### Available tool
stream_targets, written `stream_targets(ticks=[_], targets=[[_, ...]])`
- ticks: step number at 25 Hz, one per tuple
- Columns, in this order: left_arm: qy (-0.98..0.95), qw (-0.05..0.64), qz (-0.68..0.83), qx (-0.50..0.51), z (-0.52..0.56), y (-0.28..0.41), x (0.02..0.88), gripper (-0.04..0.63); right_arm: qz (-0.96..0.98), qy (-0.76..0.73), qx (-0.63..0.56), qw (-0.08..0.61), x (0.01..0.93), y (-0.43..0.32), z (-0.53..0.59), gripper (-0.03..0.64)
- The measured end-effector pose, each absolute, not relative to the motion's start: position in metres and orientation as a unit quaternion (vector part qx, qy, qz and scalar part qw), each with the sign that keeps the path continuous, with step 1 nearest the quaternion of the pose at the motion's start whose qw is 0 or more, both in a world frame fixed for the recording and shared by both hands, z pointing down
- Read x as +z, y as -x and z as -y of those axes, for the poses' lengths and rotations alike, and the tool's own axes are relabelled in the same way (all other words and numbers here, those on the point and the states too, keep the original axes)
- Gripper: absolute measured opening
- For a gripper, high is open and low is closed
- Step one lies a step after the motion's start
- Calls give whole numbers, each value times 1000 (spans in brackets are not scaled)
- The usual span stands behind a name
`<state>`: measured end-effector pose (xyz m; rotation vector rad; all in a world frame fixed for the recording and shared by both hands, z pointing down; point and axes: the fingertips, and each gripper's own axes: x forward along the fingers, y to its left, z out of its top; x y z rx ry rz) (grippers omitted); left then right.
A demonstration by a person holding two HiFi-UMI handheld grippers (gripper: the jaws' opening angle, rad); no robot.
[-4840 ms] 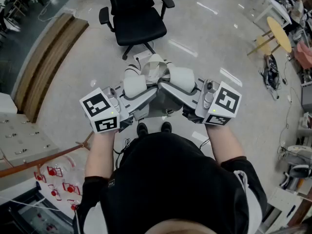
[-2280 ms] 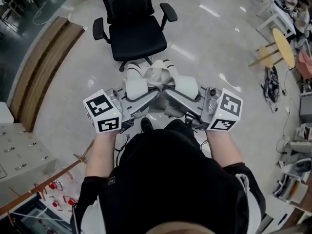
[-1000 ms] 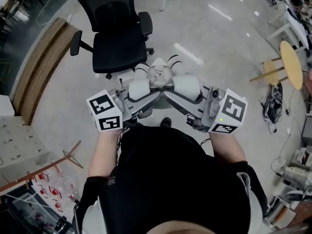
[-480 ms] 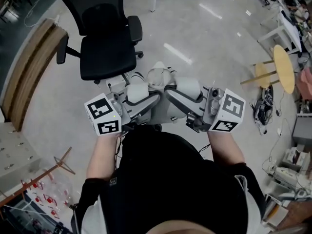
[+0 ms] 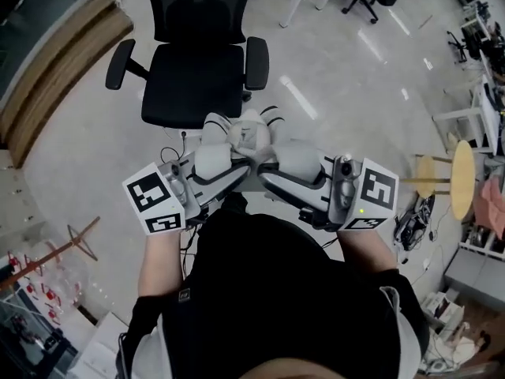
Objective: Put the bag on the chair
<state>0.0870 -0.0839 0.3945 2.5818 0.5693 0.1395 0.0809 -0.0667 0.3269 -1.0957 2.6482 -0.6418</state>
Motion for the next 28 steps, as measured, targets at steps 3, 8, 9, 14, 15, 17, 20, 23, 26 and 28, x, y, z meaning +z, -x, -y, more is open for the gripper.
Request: stream_targets(ticks=[3, 8, 9, 14, 15, 17, 20, 23, 26, 28], targets=[[-952, 219, -211, 35, 9, -14, 360, 21, -899, 375, -199, 104, 295, -11, -9, 31], [-966, 194, -172, 19, 9, 11, 335, 23, -906, 358, -193, 115, 277, 14, -16, 31], [-968, 193, -160, 15, 18, 9, 333, 21, -909, 350, -195, 117, 276, 12, -10, 31], [-977, 187, -105, -1, 47, 2, 316, 21, -924, 301, -194, 132, 262, 0, 14, 31], [-978, 186, -92, -3, 53, 0, 312, 21, -928, 288, -195, 132, 259, -3, 19, 31], [-980, 188, -59, -7, 62, -4, 310, 21, -937, 257, -198, 130, 257, -8, 26, 31], [-982, 190, -4, -14, 62, -11, 313, 21, -950, 201, -208, 122, 259, -19, 23, 31], [-979, 192, 56, -27, 57, -23, 310, 21, -962, 134, -214, 108, 257, -35, 16, 31], [-973, 193, 116, -40, 49, -31, 307, 21, -970, 68, -217, 90, 253, -47, 5, 31], [-969, 194, 146, -46, 44, -33, 306, 21, -972, 33, -219, 79, 251, -52, -3, 31]])
